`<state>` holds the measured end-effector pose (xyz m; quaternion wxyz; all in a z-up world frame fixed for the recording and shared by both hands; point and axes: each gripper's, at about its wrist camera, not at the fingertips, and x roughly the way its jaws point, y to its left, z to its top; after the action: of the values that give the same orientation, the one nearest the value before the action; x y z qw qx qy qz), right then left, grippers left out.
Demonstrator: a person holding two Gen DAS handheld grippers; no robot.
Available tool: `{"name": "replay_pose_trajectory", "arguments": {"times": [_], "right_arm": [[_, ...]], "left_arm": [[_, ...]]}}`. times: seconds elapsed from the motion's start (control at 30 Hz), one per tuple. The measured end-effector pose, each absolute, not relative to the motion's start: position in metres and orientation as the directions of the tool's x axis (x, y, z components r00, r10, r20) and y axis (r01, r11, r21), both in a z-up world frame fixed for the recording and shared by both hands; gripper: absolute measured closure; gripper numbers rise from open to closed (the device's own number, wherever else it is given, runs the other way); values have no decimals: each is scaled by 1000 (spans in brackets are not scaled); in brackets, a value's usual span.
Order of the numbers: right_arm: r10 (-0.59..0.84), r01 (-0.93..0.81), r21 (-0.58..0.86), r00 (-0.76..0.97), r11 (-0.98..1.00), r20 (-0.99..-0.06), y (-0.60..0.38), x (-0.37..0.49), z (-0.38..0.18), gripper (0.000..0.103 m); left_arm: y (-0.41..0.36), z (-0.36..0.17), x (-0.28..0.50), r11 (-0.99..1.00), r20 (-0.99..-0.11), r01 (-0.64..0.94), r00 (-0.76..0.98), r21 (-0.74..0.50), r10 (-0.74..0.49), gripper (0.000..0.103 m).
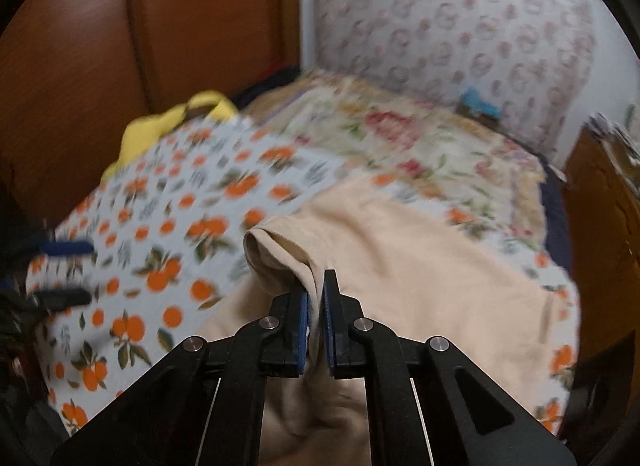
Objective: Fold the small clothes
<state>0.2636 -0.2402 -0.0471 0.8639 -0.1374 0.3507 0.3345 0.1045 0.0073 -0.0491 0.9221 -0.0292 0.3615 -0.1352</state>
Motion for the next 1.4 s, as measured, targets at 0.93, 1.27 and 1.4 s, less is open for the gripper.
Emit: {"name": "replay_pose_trajectory", "arguments": {"times": [0.93,1.27,1.4], "right_arm": [[396,-430,131,616,893,-681,-378,216,-52,53],[317,-490,-36,616,871,-722,-332,186,-81,53],[273,-473,-57,598,879,-754,-337,187,-96,53]], "left_arm": [[-40,-50,101,935,-663,320,669,-152,-336,53],[-62,-51,94,920,-669,366,651,-139,-360,53],[-66,-55,93,919,-678,370,642,-135,-358,53]]}}
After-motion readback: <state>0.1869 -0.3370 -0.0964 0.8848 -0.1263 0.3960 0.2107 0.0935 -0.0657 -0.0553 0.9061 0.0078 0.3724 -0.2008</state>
